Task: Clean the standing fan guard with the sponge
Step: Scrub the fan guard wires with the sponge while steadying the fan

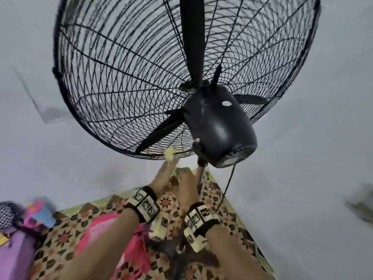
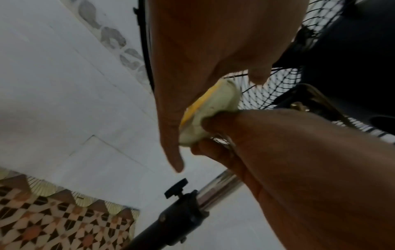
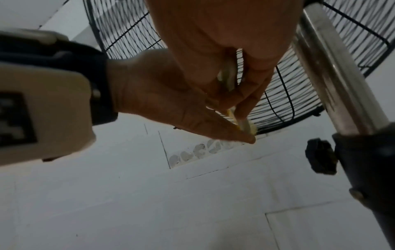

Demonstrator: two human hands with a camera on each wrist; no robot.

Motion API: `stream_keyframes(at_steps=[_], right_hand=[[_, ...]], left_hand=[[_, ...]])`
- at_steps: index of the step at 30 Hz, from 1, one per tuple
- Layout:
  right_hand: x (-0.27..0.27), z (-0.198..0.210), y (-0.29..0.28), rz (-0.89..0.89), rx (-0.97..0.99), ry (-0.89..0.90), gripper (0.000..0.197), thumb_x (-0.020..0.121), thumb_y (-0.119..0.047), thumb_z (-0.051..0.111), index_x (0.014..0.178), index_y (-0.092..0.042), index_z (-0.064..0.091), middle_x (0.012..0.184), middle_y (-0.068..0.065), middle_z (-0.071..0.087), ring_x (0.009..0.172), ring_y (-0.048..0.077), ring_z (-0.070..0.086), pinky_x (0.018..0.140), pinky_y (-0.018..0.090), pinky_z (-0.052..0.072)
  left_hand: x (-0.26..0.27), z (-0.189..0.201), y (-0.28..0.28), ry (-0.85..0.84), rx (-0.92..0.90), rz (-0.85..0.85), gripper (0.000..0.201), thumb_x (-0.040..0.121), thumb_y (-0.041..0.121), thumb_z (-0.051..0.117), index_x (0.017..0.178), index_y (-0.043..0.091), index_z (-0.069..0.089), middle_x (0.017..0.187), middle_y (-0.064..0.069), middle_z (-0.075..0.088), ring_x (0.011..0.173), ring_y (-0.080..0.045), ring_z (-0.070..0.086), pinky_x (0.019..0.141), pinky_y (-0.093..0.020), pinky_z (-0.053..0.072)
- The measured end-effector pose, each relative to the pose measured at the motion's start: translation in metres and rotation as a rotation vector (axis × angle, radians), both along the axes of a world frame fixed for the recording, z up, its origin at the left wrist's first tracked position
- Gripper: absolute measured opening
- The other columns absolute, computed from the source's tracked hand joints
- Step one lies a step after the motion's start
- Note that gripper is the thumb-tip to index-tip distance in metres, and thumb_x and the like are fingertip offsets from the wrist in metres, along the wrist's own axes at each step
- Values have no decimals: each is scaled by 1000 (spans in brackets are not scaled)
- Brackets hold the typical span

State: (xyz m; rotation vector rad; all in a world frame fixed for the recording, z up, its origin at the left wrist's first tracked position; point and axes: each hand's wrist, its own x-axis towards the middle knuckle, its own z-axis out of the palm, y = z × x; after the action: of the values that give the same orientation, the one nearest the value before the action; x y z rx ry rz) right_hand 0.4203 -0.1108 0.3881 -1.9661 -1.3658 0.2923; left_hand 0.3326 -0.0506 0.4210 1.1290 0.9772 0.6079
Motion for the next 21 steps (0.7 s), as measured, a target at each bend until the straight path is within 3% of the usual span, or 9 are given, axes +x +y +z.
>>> stream_keyframes(at_steps=[2,5,8,11,13,14,17,19,21], right_hand=[[4,9,-12,157,2,49,34,89,-7,72,123,-7,68,117,8,63,104,19,63,84,9,44],[20,13,-37,271,-28,245,48,97,-23,71,142,-14,60,137,1,58,119,7,57,92,1,40],[50,9,-65,212,-35,371,47,95,-42,68,137,-22,65,131,-6,67,118,4,63,103,22,51],[95,20,-88,234,-133,353,21,97,-30,70,117,-26,74,111,-7,73,102,12,70,96,36,57],[127,35,-110,281,-242,302,9,97,-33,68,94,-37,76,97,-14,72,88,8,69,87,33,59],[144,42,-119,293,-285,294,12,95,-34,69,87,-35,77,93,-16,71,86,6,69,86,32,59],[201,53,-129,209,-292,181,20,94,-27,69,76,-19,74,90,4,75,91,22,71,89,41,58],[242,61,-118,80,-264,187,16,98,-24,65,84,-17,71,90,9,72,90,28,68,83,39,57],[274,75,-101,5,-158,151,15,99,-23,63,104,-13,73,105,12,74,98,31,70,91,43,57]], left_hand=[[0,-5,0,34,92,82,48,87,49,65,119,13,65,101,-8,75,92,-30,72,83,-47,62],[-6,-18,-2,81,177,190,46,82,48,54,102,10,67,100,-17,74,100,-43,71,91,-61,59],[-11,12,-34,21,190,248,39,109,28,45,138,3,51,129,-22,61,109,-42,65,89,-55,61],[-10,30,-64,30,252,266,43,112,18,40,154,7,37,135,-18,56,108,-37,67,73,-36,64],[-2,35,-94,89,298,270,37,112,22,39,149,16,38,131,-12,58,100,-32,71,66,-36,65],[3,31,-110,126,340,266,32,112,25,39,144,20,40,129,-10,59,96,-30,72,70,-42,65],[27,17,-158,228,432,258,28,105,45,40,128,30,42,118,-8,67,98,-28,69,88,-57,59],[49,15,-180,252,458,302,20,104,47,40,119,33,42,105,-3,66,96,-31,67,90,-55,57],[75,23,-200,209,494,339,14,106,41,42,116,31,44,102,-5,65,90,-34,67,83,-52,58]])
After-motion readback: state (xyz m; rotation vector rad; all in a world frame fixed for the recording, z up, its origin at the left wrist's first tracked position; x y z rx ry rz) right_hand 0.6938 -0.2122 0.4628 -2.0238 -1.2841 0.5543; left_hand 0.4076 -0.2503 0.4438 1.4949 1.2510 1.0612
